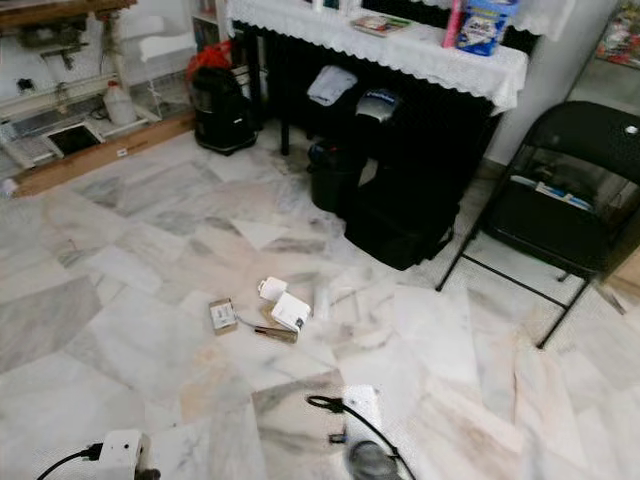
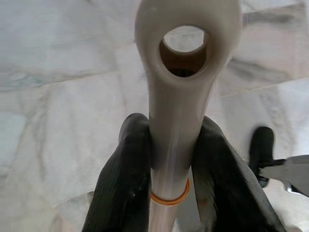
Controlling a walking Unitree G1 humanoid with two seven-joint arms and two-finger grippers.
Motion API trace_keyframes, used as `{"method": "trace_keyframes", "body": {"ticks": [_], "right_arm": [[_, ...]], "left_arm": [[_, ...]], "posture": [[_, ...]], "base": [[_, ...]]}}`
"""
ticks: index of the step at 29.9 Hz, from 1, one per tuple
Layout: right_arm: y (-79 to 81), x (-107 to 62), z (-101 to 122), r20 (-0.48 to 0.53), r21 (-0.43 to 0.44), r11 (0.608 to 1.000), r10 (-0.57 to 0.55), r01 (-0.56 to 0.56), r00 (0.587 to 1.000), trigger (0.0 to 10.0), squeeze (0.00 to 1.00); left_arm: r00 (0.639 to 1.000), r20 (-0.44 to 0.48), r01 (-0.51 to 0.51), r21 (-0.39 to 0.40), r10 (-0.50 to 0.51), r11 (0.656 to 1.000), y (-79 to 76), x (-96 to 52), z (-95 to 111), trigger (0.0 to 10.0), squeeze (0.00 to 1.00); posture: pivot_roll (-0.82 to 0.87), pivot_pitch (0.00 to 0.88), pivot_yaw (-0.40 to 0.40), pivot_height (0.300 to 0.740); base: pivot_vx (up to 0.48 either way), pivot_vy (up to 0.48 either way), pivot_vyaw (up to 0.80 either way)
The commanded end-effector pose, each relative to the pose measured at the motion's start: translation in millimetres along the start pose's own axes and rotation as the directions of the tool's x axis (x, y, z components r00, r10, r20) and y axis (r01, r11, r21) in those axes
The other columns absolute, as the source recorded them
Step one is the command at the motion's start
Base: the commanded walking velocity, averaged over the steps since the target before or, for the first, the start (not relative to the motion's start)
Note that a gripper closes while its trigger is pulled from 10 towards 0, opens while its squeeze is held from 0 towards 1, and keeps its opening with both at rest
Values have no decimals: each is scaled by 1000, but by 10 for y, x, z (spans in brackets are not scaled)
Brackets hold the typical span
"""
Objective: Sweep floor
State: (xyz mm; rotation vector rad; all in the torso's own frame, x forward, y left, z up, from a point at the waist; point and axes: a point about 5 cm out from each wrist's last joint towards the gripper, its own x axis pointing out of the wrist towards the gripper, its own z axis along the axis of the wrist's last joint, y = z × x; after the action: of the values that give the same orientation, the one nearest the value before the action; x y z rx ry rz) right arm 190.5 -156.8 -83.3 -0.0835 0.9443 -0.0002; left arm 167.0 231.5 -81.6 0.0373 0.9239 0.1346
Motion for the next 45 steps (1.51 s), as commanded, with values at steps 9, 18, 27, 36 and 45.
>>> {"method": "trace_keyframes", "body": {"ticks": [9, 18, 27, 36, 45], "right_arm": [[211, -16, -86, -49, 37, 998, 52, -51, 997, 10000, 0], [217, 4, 23, -30, 43, 998, 51, -49, 998, 10000, 0], [207, 4, 18, -29, 46, 998, 52, -51, 998, 10000, 0], [110, 5, -2, -37, 53, 998, 40, -38, 999, 10000, 0], [64, -3, -41, -31, 71, 997, 25, -22, 999, 10000, 0]], "left_arm": [[996, 89, -5, -3, 6, 1000, -24, 35, 224, 10000, 0], [991, 133, -3, -9, 4, 1000, -87, 44, 313, 10000, 0], [989, 145, 5, -9, -4, 1000, -130, 46, 348, 10000, 0], [989, 148, 9, -6, -8, 1000, -135, 47, 364, 10000, 0], [987, 159, 26, -21, -22, 999, -152, 42, 358, 10000, 0]], "posture": [[-26, 0, -39, 740], [-24, 0, -41, 740], [-23, 0, -41, 740], [-25, 0, -40, 740], [-25, 0, -39, 740]], "base": [[327, 0, 0], [361, 0, 0], [359, 0, 0], [363, 0, 0], [185, 0, 0]]}}
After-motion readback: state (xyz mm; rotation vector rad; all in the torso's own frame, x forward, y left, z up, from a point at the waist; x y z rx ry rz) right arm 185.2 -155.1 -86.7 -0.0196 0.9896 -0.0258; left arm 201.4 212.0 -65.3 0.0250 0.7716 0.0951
